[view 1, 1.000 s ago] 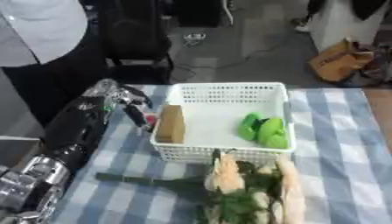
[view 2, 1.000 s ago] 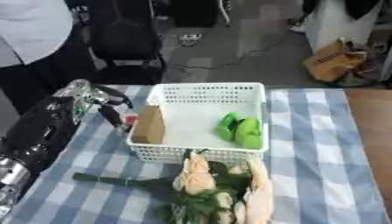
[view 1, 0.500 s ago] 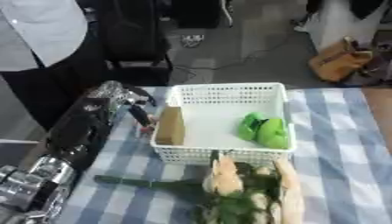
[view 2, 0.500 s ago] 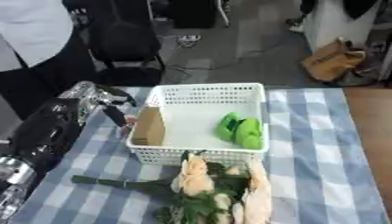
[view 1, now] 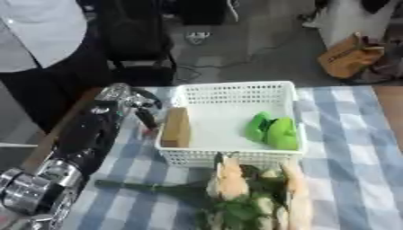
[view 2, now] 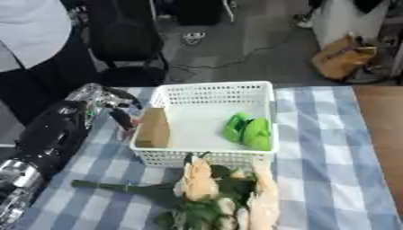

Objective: Pick up objects on the table and place them in the box.

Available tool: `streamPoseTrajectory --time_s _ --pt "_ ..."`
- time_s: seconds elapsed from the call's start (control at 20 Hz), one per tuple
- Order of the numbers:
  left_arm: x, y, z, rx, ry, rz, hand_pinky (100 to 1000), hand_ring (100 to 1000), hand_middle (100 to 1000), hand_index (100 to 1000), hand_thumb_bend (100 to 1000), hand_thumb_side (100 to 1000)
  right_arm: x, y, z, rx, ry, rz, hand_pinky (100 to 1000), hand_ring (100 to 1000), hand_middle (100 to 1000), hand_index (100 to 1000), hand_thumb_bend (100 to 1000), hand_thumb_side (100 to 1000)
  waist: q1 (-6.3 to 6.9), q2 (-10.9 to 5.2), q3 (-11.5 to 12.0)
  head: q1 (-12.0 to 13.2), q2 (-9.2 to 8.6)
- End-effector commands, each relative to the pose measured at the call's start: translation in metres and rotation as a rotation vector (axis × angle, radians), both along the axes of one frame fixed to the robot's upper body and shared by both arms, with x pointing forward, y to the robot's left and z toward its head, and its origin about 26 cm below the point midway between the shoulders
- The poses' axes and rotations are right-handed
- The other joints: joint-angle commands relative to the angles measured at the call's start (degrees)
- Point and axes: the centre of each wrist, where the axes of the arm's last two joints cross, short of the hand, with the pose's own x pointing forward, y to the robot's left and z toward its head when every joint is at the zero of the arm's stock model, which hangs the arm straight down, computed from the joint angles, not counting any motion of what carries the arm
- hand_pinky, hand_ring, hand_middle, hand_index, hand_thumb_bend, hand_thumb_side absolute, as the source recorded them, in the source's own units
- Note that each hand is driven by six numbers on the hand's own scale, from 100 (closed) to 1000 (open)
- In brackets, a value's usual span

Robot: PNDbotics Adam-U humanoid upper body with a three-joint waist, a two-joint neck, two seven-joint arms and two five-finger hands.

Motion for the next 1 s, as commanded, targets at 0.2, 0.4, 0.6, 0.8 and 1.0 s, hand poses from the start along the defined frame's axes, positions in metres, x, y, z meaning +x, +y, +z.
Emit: streamPoseTrajectory --time_s 0.2,0.4,0.6,0.8,1.0 --pt "-0.006 0.021 0.018 -0.007 0.025 0.071 987 1000 1000 1000 663 565 -0.001 -0.002 0.009 -0.006 -0.026 0.003 675 757 604 629 100 972 0.81 0.16 -0.11 0.56 -0.35" --pt "-0.008 0.027 0.016 -0.022 0.048 0.104 994 1000 1000 1000 654 555 -0.001 -0.003 0.010 -0.004 -0.026 0.000 675 757 604 627 100 971 0.83 0.20 0.08 0.49 -0.26" --pt "-0.009 0.030 0.015 -0.032 0.052 0.117 992 1000 1000 1000 654 558 -0.001 -0.003 0.009 -0.004 -0.025 -0.001 675 757 604 627 100 972 0.80 0.21 0.15 0.67 -0.30" --pt "-0.010 0.032 0.016 -0.040 0.033 0.123 988 1000 1000 1000 630 554 0.000 -0.002 0.010 -0.004 -0.026 0.000 674 756 603 626 100 972 0.76 0.25 0.13 0.96 -0.47" --pt "-0.010 0.032 0.014 -0.047 -0.018 0.118 985 1000 1000 1000 608 559 0.000 -0.002 0.010 -0.005 -0.028 0.002 674 756 603 626 100 972 0.71 0.37 0.00 1.16 -0.84"
